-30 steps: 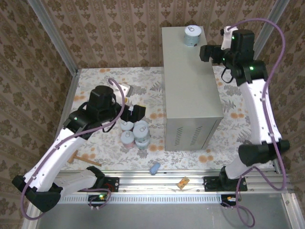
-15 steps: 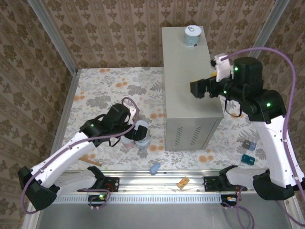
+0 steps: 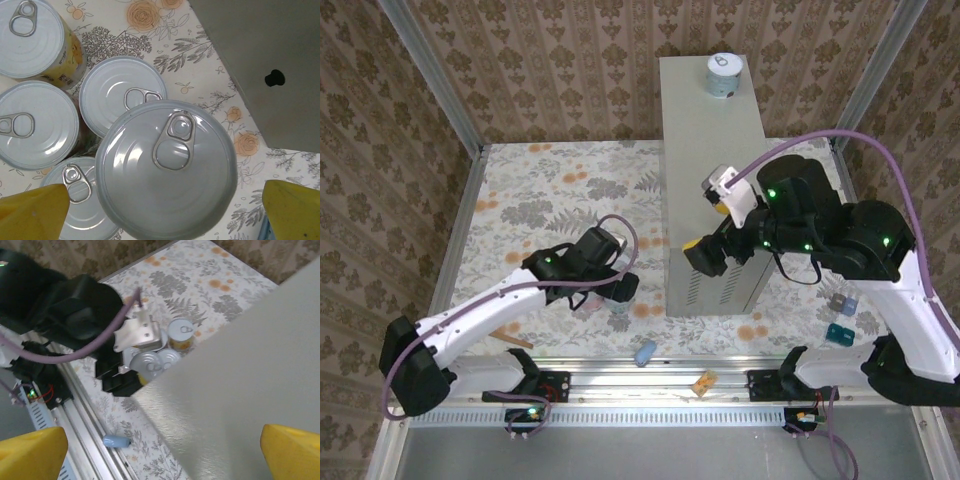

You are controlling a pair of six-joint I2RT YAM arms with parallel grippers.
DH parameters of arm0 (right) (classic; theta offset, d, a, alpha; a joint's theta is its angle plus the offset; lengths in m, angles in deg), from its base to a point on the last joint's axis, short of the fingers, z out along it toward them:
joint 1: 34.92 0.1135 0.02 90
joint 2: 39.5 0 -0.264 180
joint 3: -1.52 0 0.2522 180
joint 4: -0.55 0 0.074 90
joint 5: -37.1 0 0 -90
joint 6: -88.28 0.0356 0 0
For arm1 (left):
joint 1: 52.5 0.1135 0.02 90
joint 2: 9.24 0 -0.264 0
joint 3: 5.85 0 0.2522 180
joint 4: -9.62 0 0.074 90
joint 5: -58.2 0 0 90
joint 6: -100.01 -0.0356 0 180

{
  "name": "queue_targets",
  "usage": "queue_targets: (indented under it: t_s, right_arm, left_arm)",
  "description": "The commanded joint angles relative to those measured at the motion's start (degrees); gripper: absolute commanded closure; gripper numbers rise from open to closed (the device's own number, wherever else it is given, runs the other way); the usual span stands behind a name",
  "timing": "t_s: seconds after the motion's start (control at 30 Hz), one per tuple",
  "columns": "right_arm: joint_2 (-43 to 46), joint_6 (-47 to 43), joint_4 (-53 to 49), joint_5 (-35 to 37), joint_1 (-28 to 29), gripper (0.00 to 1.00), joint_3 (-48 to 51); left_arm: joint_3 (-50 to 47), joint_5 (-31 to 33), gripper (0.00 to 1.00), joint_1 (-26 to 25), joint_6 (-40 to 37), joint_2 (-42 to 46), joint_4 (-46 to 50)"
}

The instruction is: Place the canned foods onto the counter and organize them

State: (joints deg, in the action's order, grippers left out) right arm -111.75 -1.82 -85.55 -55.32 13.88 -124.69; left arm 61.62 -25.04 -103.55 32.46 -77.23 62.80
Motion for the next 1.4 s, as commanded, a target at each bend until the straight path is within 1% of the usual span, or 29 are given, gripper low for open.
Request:
queue_targets:
  t_s: [0.0,0.2,0.5,0.67,0.83,0.97,1.07,1.27,1.37]
  right_arm:
    - [-2.9,-1.8,-6.9,4.2,4.1,0.00,-3.8]
    - [-5.2,-2.3,-9.6,6.1,9.0,0.00,-6.8]
    - [-5.7,-3.5,-9.7,6.6,9.7,0.00,-6.2]
    - [-5.3,-3.7,-8.8,7.4,9.7,0.00,-5.5]
    - [-4.0,-3.3,-6.3,11.0,9.7,0.00,-3.3]
    - [-2.1,-2.0,-3.1,16.0,9.4,0.00,-1.2]
    - [-0.5,-1.6,-1.4,18.4,9.1,0.00,0.3]
    - [2.9,-0.9,1.5,20.6,8.0,0.00,3.6]
    - [4.4,-0.6,2.1,21.9,7.7,0.00,4.7]
  left_arm:
    - [0.1,2.9,0.00,-0.3,0.9,-1.0,-0.7]
    - [-0.2,2.6,0.00,-0.4,0.8,-2.9,-2.2]
    - [-0.2,1.8,0.02,-0.4,0.2,-5.8,-3.3]
    - [0.3,1.8,0.10,-0.4,-0.2,-6.4,-3.0]
    - [2.2,2.2,0.19,-0.3,-1.0,-5.9,-1.4]
    - [5.8,3.3,0.21,-0.3,-2.4,-5.1,1.5]
    - [10.1,4.0,0.24,-0.3,-4.0,-5.1,4.8]
    - [19.2,5.3,0.27,-0.4,-7.6,-4.3,11.4]
    - [24.9,4.1,0.27,0.1,-9.5,-4.0,14.3]
